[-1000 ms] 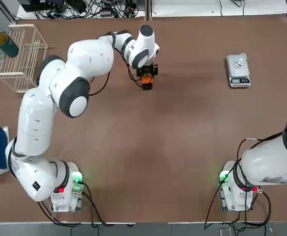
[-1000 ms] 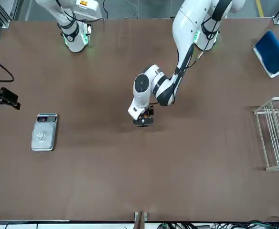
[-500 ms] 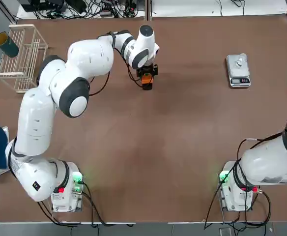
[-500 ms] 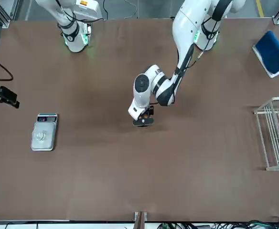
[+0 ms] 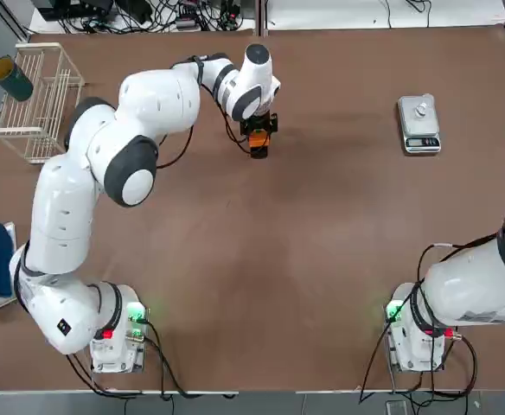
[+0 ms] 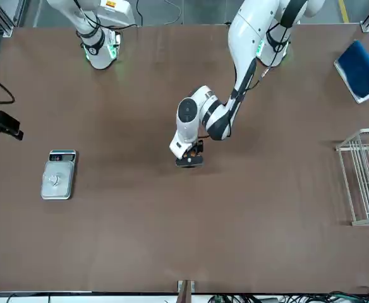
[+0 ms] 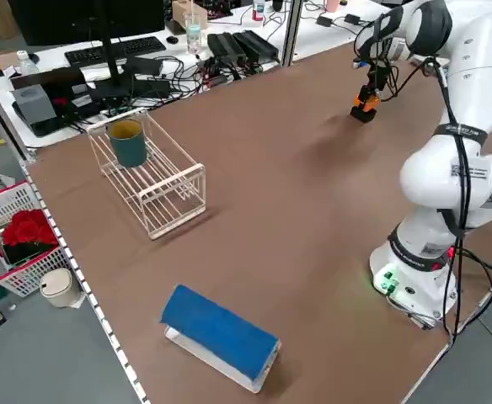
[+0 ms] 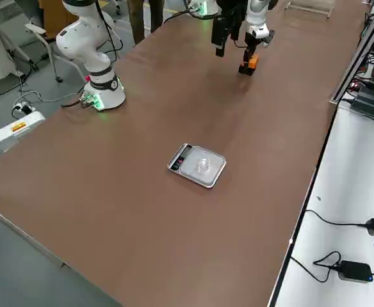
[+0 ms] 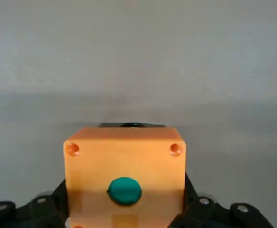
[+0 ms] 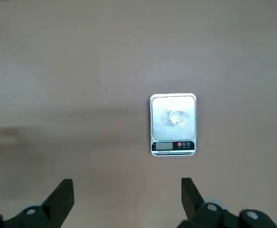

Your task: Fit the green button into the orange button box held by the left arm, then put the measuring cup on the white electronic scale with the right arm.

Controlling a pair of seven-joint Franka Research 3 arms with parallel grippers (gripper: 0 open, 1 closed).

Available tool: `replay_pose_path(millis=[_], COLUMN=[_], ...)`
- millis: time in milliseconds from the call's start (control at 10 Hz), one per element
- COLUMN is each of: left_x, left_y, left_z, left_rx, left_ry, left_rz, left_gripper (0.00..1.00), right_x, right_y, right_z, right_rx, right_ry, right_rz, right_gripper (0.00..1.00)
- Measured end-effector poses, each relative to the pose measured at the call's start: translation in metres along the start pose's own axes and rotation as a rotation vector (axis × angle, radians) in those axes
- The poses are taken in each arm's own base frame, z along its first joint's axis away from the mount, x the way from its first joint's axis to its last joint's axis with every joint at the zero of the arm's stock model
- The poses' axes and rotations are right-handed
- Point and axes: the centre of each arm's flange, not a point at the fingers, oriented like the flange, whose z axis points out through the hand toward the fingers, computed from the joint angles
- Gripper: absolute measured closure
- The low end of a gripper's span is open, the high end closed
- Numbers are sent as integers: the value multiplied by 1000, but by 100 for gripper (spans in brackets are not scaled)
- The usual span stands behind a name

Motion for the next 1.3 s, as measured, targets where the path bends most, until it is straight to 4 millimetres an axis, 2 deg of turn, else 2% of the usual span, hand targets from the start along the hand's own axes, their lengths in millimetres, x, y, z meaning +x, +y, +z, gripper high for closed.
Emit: replay_pose_path(millis=[400,1300], left_x=[0,1], left_y=[0,-1], left_z=[0,0], left_rx=[-2,-9], left_ry=[-3,-12], left_rz=[-5,-20], left_gripper=[14,14], right_x=[-1,-1], right_y=[16,17], right_z=[0,2], right_rx=[-2,-2], right_ry=[0,-8], right_rz=[29,31], right_gripper=[0,0])
